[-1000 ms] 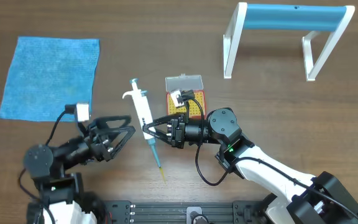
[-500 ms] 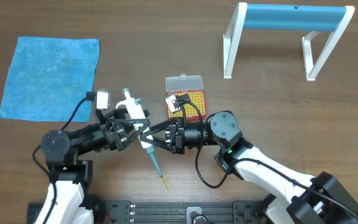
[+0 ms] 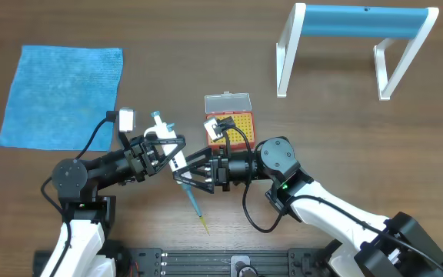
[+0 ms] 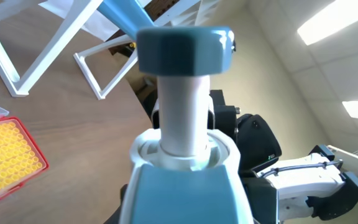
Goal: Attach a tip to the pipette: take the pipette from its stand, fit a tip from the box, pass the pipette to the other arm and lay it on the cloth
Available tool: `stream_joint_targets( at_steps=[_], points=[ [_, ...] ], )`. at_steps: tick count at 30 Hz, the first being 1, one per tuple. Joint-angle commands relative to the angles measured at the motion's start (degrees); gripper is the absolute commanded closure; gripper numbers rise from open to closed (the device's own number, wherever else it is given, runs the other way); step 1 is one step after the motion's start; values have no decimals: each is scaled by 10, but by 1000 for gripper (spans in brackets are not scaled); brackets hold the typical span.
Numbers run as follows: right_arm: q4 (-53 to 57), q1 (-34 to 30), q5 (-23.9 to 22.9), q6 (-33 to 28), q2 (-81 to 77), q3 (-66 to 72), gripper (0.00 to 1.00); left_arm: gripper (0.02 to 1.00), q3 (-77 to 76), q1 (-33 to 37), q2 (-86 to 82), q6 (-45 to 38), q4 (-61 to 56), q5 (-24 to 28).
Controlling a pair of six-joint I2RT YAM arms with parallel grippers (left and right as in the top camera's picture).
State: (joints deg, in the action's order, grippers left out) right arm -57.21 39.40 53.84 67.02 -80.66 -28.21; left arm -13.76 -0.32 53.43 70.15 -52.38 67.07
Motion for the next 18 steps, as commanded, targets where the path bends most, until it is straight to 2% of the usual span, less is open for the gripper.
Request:
stream_joint_targets(
  at_steps=[1, 4, 5, 7, 10, 14, 17, 18],
  points=[
    [3, -69, 64, 0, 7, -4, 301, 991, -8, 3, 3, -50, -4, -17],
    [35, -161, 138, -6, 7, -4, 299, 989, -8, 13, 11, -90, 0, -20],
    [36, -197, 162, -9, 7, -4, 299, 989, -8, 39, 20, -90, 1, -19],
    [36, -240, 176, -10, 7, -4, 297, 989, -10, 82, 31, -90, 1, 1],
    [36, -274, 175, -16, 7, -4, 297, 989, -19, 174, 37, -90, 0, 38],
    [36, -272, 173, -17, 7, -4, 294, 991, -30, 259, 37, -98, 1, 56],
    [36, -272, 153, -17, 7, -4, 294, 991, -30, 290, 37, -199, 76, 54],
    [37, -272, 142, -14, 7, -4, 294, 989, -30, 292, 37, -256, 117, 47]
  ],
)
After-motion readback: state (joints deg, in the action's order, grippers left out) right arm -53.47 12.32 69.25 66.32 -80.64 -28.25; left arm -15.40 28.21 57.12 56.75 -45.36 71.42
